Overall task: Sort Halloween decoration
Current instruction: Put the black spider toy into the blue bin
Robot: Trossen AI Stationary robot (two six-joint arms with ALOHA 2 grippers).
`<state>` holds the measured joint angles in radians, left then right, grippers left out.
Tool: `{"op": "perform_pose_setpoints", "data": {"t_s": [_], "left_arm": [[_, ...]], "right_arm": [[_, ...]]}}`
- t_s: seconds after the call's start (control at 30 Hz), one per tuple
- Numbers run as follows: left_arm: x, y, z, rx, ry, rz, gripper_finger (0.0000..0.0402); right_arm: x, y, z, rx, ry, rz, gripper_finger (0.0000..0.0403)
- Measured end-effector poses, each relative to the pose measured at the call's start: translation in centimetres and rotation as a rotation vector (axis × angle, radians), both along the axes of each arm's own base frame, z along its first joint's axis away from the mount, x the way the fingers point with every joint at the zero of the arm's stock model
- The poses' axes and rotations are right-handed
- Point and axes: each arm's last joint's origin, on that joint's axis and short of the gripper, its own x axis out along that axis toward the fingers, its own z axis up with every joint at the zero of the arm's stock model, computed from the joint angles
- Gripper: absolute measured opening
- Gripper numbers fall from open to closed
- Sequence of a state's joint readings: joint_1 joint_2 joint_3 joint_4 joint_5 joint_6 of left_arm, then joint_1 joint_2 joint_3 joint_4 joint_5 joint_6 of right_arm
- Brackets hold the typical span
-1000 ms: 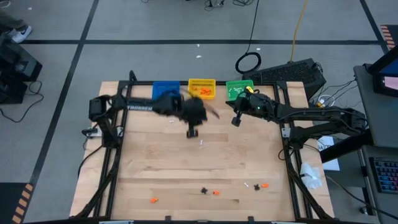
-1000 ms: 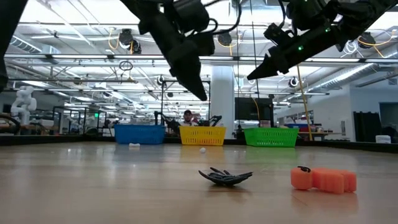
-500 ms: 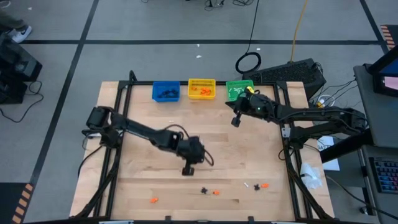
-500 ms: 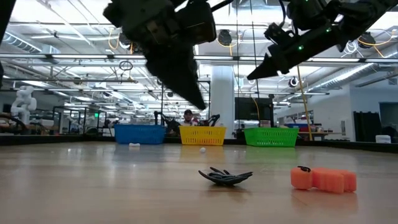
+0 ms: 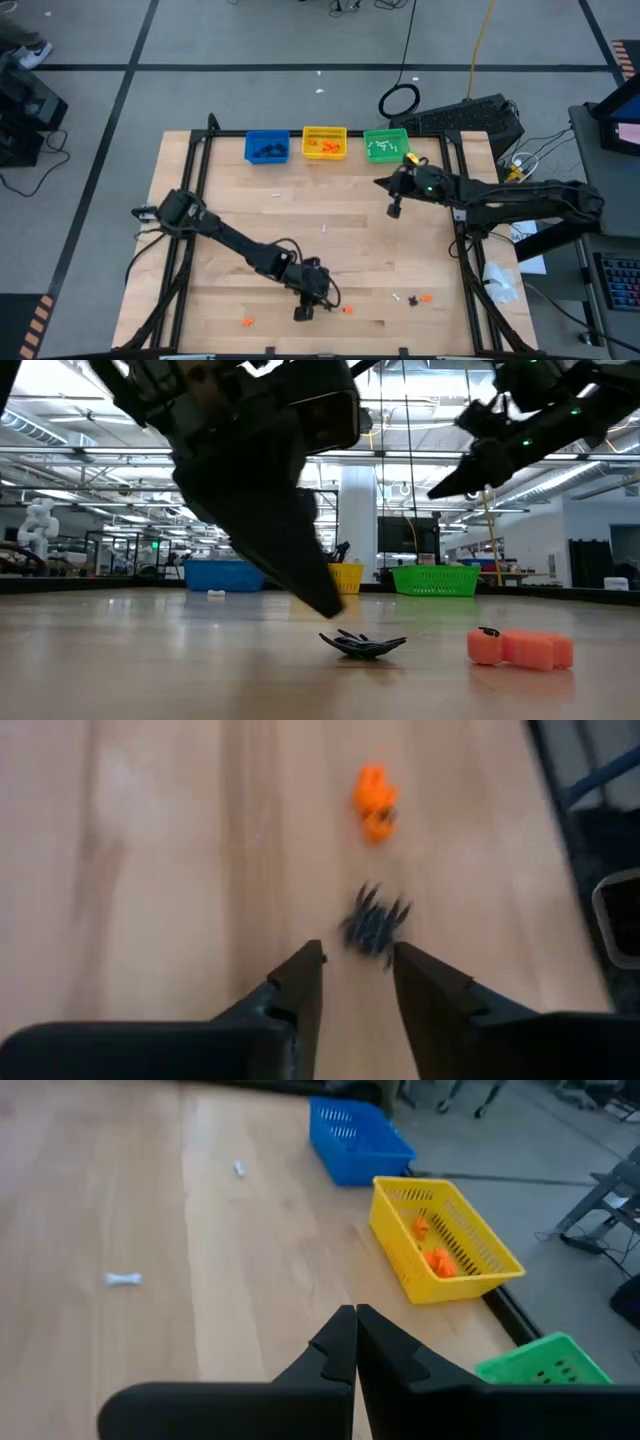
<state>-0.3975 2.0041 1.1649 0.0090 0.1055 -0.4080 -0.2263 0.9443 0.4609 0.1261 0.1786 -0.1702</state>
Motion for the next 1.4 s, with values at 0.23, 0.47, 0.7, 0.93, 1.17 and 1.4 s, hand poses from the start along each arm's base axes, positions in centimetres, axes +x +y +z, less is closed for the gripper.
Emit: {"op": "perform_pose_setpoints", "data": {"t_s": [0.23, 0.47, 0.7, 0.93, 1.17, 1.4], "left_arm": [[0.5, -0.7, -1.4, -0.063, 0.012, 0.046, 0.0171], [0.8, -0.8, -2.0, -0.058, -0.003, 0.055, 0.0180], [0.9, -1.1, -3.0, -0.009, -0.004, 0.033, 0.0180], [0.9, -1.1, -3.6, 0.100, -0.018, -0.037, 0.0180], [0.7, -1.1, -3.8, 0.153, -0.016, -0.077, 0.0180], [0.6, -1.0, -4.0, 0.178, -0.002, -0.064, 0.0167]], "right_arm": [[-2.0, 0.7, 0.8, 0.028, -0.129, 0.039, 0.0000], [-2.5, 0.8, 0.6, 0.010, -0.130, 0.045, 0.0000], [-2.5, 0.8, 0.7, 0.005, -0.134, 0.047, 0.0000], [-2.5, 0.8, 0.7, 0.010, -0.136, 0.044, 0.0000], [-2.4, 0.8, 0.7, 0.026, -0.143, 0.039, 0.0000], [-2.4, 0.8, 0.7, 0.030, -0.144, 0.038, 0.0000]]}}
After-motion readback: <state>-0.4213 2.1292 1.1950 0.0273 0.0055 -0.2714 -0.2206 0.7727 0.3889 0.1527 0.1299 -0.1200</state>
